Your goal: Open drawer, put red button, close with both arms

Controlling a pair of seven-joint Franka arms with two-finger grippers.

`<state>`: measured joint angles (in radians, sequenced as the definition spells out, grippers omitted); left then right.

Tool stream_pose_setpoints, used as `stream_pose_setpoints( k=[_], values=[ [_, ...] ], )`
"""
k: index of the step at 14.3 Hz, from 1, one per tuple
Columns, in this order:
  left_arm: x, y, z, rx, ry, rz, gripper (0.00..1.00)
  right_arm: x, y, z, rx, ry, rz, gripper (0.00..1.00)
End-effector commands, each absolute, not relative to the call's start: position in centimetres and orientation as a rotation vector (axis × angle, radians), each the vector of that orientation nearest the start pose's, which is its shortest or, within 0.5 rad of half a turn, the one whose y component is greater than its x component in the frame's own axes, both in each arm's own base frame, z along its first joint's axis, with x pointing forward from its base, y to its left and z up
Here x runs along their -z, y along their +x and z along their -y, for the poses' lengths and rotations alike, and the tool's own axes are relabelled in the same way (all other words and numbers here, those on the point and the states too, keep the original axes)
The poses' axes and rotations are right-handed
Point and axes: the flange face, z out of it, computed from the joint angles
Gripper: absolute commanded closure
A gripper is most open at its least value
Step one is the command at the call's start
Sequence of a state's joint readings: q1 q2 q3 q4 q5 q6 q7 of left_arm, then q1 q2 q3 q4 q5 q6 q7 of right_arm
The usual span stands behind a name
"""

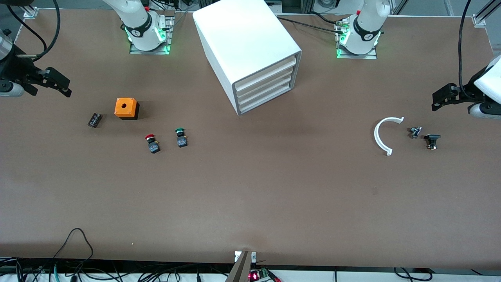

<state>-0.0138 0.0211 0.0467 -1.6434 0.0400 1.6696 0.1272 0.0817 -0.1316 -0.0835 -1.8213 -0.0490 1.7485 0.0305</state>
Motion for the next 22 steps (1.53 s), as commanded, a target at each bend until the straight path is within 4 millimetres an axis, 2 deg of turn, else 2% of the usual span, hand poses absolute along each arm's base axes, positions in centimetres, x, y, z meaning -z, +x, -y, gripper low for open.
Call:
stream_pose_setpoints(
  k=[1, 7, 11, 13, 16, 17, 18, 19, 21, 22],
  values=[
    [-59.2, 57.0, -2.2, 0.006, -3.109, -0.17, 0.0, -59.5, 51.9, 0.7, 0.125, -3.176, -0.054, 0.0],
    [-59.5, 57.7, -1.6, 0.023, -3.107, -0.187, 0.0, -59.8, 52.2, 0.7, 0.125, -3.173, -0.056, 0.0],
    [-59.5, 57.7, -1.6, 0.028, -3.13, -0.19, 0.0, -58.7, 53.4, -0.2, 0.091, -3.179, -0.017, 0.0],
    [-59.2, 57.8, -1.3, 0.021, -3.15, -0.179, 0.0, -58.6, 53.3, 0.0, 0.074, -3.18, -0.015, 0.0],
    [-55.0, 58.8, 0.0, -0.101, -3.16, -0.221, 0.0, -57.3, 53.8, 0.5, 0.03, -3.18, -0.017, 0.0],
    [-51.8, 59.6, 1.7, -0.19, -3.169, -0.261, 0.0, -56.6, 54.0, 0.5, -0.002, -3.181, -0.02, 0.0],
    [-50.4, 59.8, 2.4, -0.241, -3.183, -0.306, 0.0, -56.2, 53.9, 0.4, -0.036, -3.177, -0.031, 0.0],
    [-49.3, 59.8, 3.2, -0.278, -3.237, -0.368, 0.0, -55.1, 54.4, 0.4, -0.07, -3.18, -0.03, 0.0],
    [-44.8, 60.1, 5.5, -0.406, -3.371, -0.379, 0.0, -52.5, 55.5, 0.1, -0.132, -3.181, -0.051, 0.0],
    [-42.4, 59.6, 7.1, -0.485, -3.461, -0.366, 0.0, -50.7, 56.1, 0.0, -0.181, -3.18, -0.046, 0.0]
  ],
)
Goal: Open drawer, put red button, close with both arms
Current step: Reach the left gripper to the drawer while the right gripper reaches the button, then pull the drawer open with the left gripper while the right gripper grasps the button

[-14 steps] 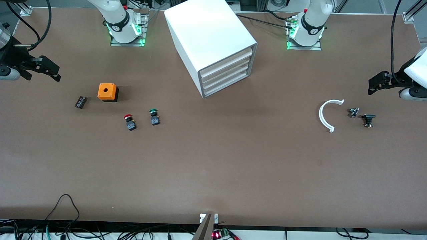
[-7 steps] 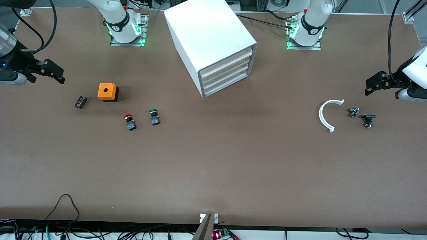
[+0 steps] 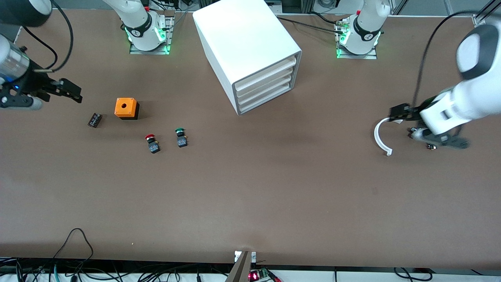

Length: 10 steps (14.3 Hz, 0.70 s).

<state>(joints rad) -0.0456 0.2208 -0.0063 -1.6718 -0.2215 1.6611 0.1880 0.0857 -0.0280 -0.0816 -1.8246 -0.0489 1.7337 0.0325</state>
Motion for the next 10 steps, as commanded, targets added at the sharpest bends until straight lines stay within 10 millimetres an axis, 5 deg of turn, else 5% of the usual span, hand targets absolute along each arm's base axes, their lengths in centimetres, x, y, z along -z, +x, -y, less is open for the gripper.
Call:
stream_pose_setpoints(
  k=[1, 6, 10],
  values=[
    [-40.3, 58.9, 8.9, -0.528, -3.555, -0.326, 0.0, -49.3, 56.7, -0.2, -0.203, -3.178, -0.046, 0.0],
    [-31.3, 54.3, 18.8, -0.883, -3.772, -0.206, 0.0, -44.1, 59.2, -2.7, -0.204, -3.187, 0.024, 0.0],
    [-25.9, 49.7, 24.0, -1.143, -3.924, -0.299, 0.0, -38.9, 60.4, -4.8, -0.234, -3.187, 0.074, 0.0]
  ],
)
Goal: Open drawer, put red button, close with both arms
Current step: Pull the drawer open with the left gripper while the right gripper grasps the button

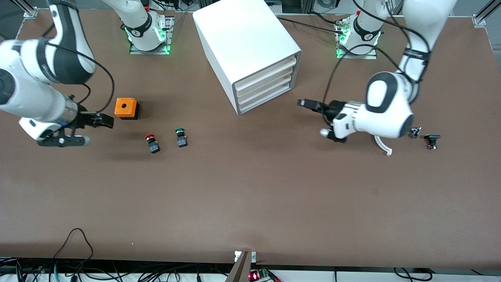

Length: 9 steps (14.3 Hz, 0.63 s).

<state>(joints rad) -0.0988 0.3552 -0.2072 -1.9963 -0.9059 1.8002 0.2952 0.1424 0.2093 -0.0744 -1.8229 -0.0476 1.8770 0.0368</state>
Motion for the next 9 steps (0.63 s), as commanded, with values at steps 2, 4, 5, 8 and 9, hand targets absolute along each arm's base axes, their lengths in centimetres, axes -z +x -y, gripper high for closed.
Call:
stream_pose_setpoints(
  k=[2, 4, 5, 8, 9],
  values=[
    [-23.5, 47.6, 25.7, 0.622, 2.014, 0.166, 0.0, -36.2, 59.8, -6.5, -0.249, -3.179, 0.128, 0.0],
    [-22.4, 45.9, 27.5, 0.649, 2.012, 0.197, 0.0, -33.5, 59.7, -7.3, -0.236, -3.176, 0.153, 0.0],
    [-21.9, 45.1, 28.3, 0.656, 2.022, 0.203, 0.0, -32.0, 59.4, -7.5, -0.215, -3.174, 0.186, 0.0],
    [-21.1, 43.0, 30.9, 0.666, 2.037, 0.224, 0.0, -27.9, 57.9, -9.6, -0.191, -3.155, 0.297, 0.0],
    [-20.9, 42.5, 31.3, 0.674, 2.029, 0.221, 0.0, -26.7, 57.7, -10.1, -0.196, -3.145, 0.34, 0.0]
  ],
)
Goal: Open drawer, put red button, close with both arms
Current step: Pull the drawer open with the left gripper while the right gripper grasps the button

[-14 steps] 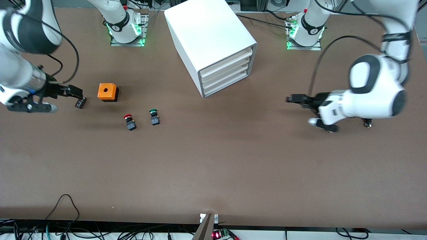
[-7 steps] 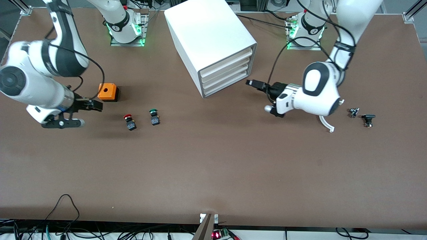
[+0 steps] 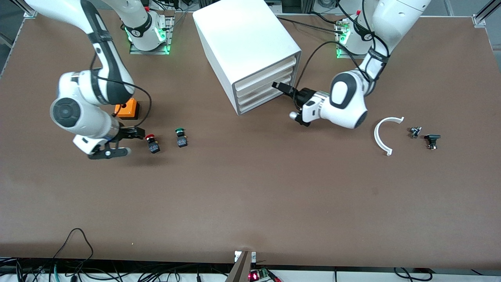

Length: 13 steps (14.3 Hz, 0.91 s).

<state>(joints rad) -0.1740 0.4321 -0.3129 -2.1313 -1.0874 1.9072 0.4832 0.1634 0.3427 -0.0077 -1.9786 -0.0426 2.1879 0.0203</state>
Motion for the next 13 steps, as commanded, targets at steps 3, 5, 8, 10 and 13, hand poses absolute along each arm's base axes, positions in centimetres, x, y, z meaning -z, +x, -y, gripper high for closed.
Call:
stream_pose_setpoints(
  k=[3, 5, 8, 10, 13],
  values=[
    [-20.5, 41.2, 31.9, 0.705, 2.022, 0.228, 0.08, -24.3, 57.9, -11.1, -0.177, -3.128, 0.41, 0.0],
    [-20.4, 40.6, 32.2, 0.72, 2.016, 0.233, 0.68, -22.7, 58.2, -11.3, -0.151, -3.123, 0.445, 0.0],
    [-20.8, 41.2, 31.9, 0.7, 2.012, 0.216, 1.0, -20.6, 58.6, -11.3, -0.1, -3.108, 0.521, 0.0],
    [-21.7, 42.7, 30.4, 0.663, 2.026, 0.191, 1.0, -19.4, 58.8, -11.4, -0.081, -3.105, 0.51, 0.0],
    [-22.2, 44.4, 28.0, 0.619, 2.03, 0.143, 1.0, -18.2, 58.9, -11.4, -0.057, -3.103, 0.51, 0.0]
  ],
)
